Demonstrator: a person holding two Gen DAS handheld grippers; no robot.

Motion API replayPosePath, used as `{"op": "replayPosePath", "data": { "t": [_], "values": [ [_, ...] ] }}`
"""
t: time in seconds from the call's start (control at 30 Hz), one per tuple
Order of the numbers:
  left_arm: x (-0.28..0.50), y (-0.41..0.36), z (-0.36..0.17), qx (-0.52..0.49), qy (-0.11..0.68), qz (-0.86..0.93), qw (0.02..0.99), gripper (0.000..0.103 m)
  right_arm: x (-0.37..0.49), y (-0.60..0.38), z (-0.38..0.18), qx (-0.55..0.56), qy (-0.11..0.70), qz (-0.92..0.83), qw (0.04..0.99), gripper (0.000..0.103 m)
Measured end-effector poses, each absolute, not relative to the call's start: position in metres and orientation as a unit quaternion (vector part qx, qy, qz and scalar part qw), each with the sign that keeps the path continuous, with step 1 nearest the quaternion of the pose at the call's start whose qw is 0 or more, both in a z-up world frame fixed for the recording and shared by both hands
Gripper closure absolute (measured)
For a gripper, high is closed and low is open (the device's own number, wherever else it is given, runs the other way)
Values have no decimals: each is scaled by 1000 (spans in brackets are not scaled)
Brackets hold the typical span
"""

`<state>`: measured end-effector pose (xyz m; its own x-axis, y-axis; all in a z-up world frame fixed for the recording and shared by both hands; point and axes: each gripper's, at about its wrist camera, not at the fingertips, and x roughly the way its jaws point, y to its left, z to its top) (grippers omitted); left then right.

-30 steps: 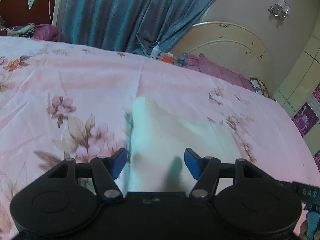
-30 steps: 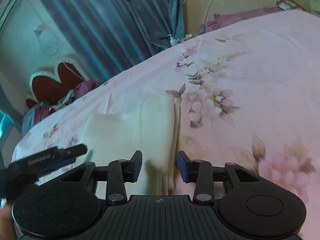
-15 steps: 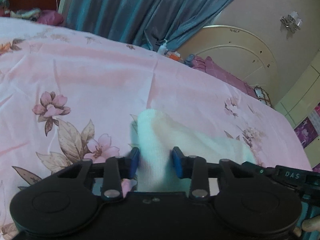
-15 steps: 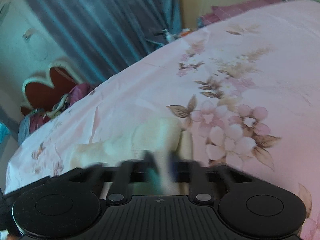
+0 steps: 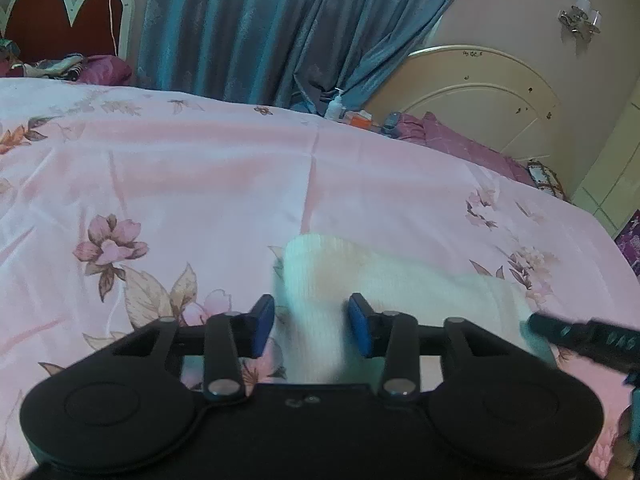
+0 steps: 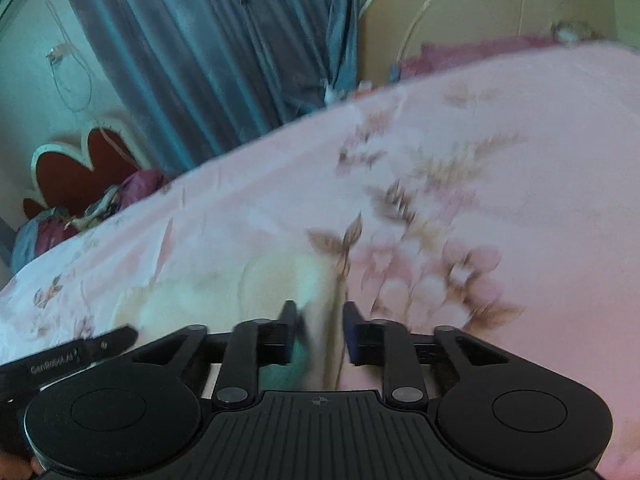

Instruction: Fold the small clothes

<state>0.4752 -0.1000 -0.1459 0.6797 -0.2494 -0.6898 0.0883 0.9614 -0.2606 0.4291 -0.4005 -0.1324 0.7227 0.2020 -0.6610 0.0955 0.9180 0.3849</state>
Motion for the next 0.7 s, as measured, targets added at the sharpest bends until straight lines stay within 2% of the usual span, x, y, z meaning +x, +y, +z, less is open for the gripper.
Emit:
{"op": "replayPosePath", "data": {
  "t": [0.07, 0.2, 0.47, 0.7],
  "values": [
    [474, -102, -144, -94, 389, -87, 912, 55, 431, -397, -124, 195, 361, 36, 911, 76],
    [472, -107, -142, -73, 388, -78, 915, 52, 438, -383, -121, 164, 363, 46, 916, 76],
    [474, -110, -142, -59, 394, -70, 915, 47, 454, -374, -151, 128, 409, 23, 903, 76],
    [464, -104, -131, -67, 393, -76, 914, 44, 433, -385, -130, 158, 389, 35, 907, 76]
  ]
}}
